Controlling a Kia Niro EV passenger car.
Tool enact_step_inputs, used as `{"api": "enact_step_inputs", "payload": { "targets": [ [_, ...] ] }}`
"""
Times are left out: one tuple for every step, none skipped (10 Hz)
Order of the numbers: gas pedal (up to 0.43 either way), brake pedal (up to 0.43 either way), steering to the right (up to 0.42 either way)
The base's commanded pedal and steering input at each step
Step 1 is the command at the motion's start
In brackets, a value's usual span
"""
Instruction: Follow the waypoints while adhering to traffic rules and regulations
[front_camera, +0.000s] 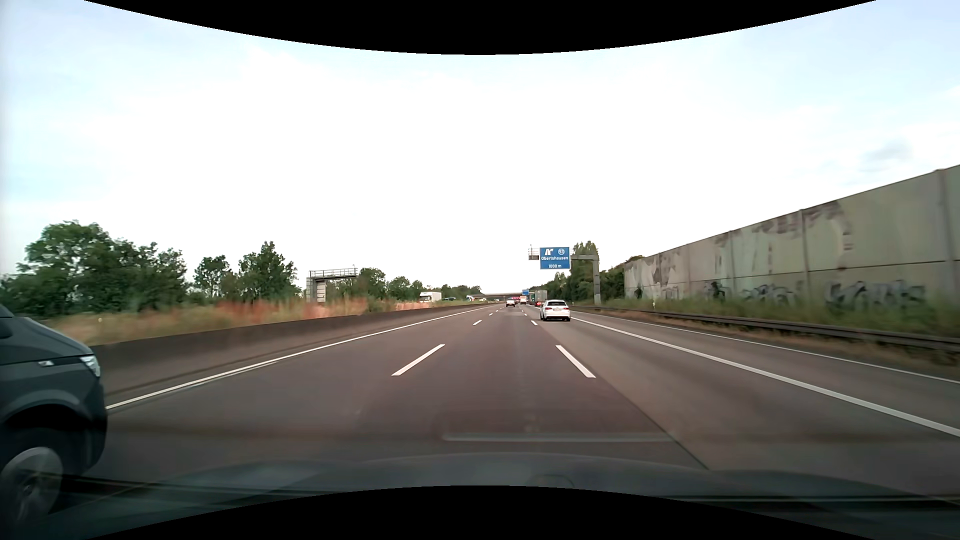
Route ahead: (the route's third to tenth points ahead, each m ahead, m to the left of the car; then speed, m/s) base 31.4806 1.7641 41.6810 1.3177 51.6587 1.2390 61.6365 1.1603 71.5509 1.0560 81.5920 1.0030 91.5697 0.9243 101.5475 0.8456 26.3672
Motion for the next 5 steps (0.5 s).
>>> {"api": "enact_step_inputs", "payload": {
  "targets": [
    [0.189, 0.0, -0.003],
    [0.189, 0.0, -0.003],
    [0.189, 0.0, -0.003],
    [0.189, 0.0, -0.003],
    [0.189, 0.0, -0.003]
  ]
}}
